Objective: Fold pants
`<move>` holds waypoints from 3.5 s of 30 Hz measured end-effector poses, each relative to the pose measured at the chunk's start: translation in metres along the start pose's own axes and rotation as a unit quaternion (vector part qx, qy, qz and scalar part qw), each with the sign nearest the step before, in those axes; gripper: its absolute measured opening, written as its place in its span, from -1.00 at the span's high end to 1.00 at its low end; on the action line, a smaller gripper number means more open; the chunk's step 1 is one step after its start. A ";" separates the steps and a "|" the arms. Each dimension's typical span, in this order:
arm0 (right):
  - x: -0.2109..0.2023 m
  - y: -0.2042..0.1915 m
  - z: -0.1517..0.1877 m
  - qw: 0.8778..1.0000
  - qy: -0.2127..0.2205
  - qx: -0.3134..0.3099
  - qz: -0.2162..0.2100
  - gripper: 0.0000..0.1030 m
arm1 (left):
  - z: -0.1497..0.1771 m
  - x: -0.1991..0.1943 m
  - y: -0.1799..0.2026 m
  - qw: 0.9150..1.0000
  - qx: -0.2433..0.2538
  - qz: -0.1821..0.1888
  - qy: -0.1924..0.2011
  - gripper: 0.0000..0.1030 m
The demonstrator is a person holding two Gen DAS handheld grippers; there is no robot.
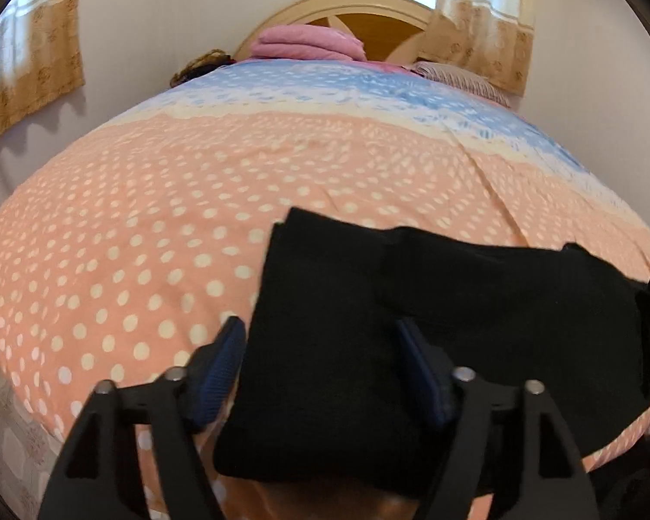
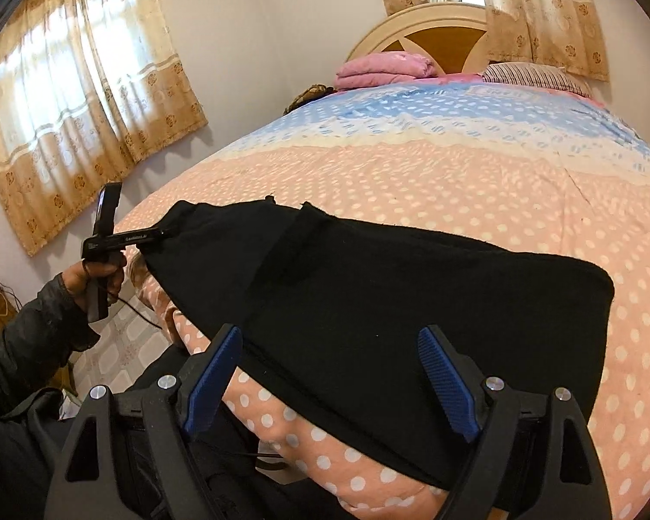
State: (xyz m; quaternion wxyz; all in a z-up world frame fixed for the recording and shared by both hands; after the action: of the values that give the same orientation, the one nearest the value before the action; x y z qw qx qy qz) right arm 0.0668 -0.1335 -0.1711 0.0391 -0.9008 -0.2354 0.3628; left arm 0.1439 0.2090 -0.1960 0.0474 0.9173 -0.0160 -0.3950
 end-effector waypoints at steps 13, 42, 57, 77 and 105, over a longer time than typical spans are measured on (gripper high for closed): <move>-0.049 0.031 -0.020 0.997 0.060 0.019 0.049 -0.65 | -0.028 -0.061 0.033 0.988 -0.033 0.135 0.070 0.48; -0.100 0.147 0.015 0.970 0.100 0.164 0.148 -0.65 | -0.016 -0.116 0.366 0.928 0.187 0.322 0.009 0.48; -0.095 0.153 0.020 0.968 0.104 0.192 0.127 -0.65 | 0.055 -0.097 0.430 0.911 0.317 0.262 0.014 0.19; -0.036 0.082 0.015 0.988 -0.009 0.148 0.044 -0.17 | -0.001 -0.107 0.296 0.966 0.166 0.166 0.105 -0.91; -0.064 0.115 0.001 0.987 0.022 0.130 0.095 0.42 | 0.009 -0.053 0.267 0.979 0.170 0.080 0.076 -1.00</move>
State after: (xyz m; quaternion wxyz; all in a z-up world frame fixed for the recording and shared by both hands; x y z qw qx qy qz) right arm 0.0716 -0.2642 -0.1589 0.1263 -0.9143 -0.0984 0.3721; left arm 0.1029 -0.0536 -0.1373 -0.0767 0.9353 -0.1522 -0.3103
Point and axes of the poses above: each gripper's, at about its wrist camera, not at the fingertips, and x roughly the way its jaws point, y to its right, z to its underside, the point moved 7 cm from there along x, roughly the way its jaws point, and after that the axes turned 1 degree about -z, right-handed, at the moved point
